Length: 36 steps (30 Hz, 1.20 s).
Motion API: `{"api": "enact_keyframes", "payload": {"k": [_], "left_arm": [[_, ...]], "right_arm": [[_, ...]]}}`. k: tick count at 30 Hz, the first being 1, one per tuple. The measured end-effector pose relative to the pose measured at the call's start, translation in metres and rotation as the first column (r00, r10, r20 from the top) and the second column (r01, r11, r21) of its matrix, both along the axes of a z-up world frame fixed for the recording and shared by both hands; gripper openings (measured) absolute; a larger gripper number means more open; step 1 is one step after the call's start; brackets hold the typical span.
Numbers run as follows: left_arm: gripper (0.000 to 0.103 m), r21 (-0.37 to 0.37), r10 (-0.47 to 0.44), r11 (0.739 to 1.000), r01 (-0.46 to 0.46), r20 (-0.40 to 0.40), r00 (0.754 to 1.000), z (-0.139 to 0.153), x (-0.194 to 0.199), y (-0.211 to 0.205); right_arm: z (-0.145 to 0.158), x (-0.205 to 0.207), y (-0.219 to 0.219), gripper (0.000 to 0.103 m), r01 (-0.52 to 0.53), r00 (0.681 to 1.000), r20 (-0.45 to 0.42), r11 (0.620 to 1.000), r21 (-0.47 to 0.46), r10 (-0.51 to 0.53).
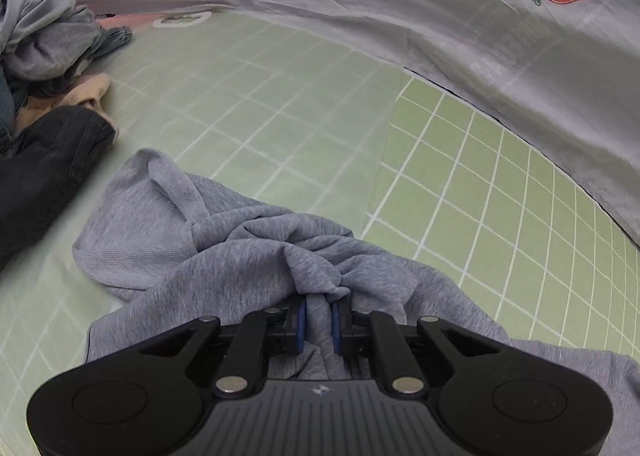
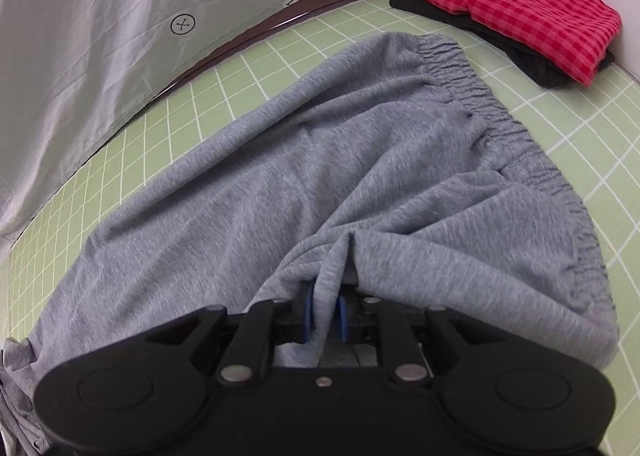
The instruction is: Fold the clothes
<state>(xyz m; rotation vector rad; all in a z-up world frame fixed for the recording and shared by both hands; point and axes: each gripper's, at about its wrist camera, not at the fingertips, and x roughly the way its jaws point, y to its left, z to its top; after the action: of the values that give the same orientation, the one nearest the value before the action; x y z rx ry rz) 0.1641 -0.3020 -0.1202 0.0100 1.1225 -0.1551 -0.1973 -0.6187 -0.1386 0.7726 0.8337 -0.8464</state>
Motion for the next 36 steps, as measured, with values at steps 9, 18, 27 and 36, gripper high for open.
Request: {"api": "enact_keyframes", "payload": {"k": [9,18,27,36], "left_arm": [[0.013,-0.107,0.026,0.994,-0.015,0.099,0.995,0.06,-0.022,0.049],[0.013,-0.095,0.16,0.985,-0.146,0.157,0.974,0.085,-0.134,0.178],[0.029,-0.081,0.302,0.949,-0.304,-0.036,0.953,0.047,-0.186,0.239],[0.065,-0.121,0.344,0.931,-0.343,-0.014,0.939,0.053,-0.173,0.248]], "right_arm": [[0.043,-0.058,0.018,0.006,0.08,0.995,0.06,0.992,-0.095,-0.074],[0.061,-0.167,0.051,0.001,0.15,0.988,0.047,0.981,-0.123,-0.145],[0.042,-0.155,0.067,0.053,0.086,0.991,0.108,0.996,-0.034,-0.082],[0.026,-0.119,0.048,0.099,0.092,0.974,0.197,0.99,0.104,-0.111]]}}
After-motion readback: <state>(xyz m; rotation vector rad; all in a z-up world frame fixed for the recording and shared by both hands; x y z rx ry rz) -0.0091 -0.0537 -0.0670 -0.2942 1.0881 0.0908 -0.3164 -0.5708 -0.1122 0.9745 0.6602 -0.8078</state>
